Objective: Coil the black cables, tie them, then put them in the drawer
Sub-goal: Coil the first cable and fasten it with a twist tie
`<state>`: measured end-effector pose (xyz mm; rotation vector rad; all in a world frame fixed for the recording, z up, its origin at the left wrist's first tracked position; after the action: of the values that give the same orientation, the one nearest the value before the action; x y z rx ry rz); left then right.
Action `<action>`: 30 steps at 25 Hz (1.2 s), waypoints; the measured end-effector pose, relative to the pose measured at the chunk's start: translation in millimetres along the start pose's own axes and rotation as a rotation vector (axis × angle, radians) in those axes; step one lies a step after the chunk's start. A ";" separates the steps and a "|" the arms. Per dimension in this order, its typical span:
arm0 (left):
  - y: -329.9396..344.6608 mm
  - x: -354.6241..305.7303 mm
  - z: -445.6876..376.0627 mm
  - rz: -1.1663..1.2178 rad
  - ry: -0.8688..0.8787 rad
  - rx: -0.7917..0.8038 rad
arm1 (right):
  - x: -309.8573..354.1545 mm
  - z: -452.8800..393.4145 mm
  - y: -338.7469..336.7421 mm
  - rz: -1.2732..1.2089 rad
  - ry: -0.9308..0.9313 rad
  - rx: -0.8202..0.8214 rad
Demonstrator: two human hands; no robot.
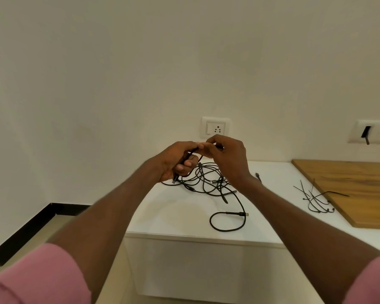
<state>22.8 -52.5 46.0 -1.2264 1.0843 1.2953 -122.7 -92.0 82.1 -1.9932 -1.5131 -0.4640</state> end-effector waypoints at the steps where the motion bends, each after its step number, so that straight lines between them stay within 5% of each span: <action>1: 0.8 2.1 1.1 0.017 -0.026 0.022 | 1.1 0.3 1.3 -0.043 0.019 0.006; 9: 12.8 3.1 8.9 0.170 -0.112 0.200 | -10.4 -4.1 -4.1 -0.037 0.068 -0.071; 17: 15.2 2.7 8.7 0.246 -0.145 0.209 | -30.3 -4.4 -6.9 -0.047 0.230 -0.011; 24: 22.6 -16.2 12.6 0.426 -0.064 0.251 | -37.5 4.6 9.7 -0.038 0.204 0.158; 30: -8.6 -24.0 -4.2 0.635 0.136 -0.034 | -26.0 42.4 48.6 0.302 -0.036 0.575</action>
<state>31.2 -57.9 69.9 -1.0377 1.6391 1.7200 -87.1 -93.3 22.4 -1.7218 -1.1628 0.1253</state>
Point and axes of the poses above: each hand's wrist, its own z-axis away from the middle knuckle, its own y-axis out of the palm, x = y × z, the point moved 8 cm from there along -z, towards the middle knuckle, and after that the axes turned 10 degrees about -x, right-handed, at the moved point
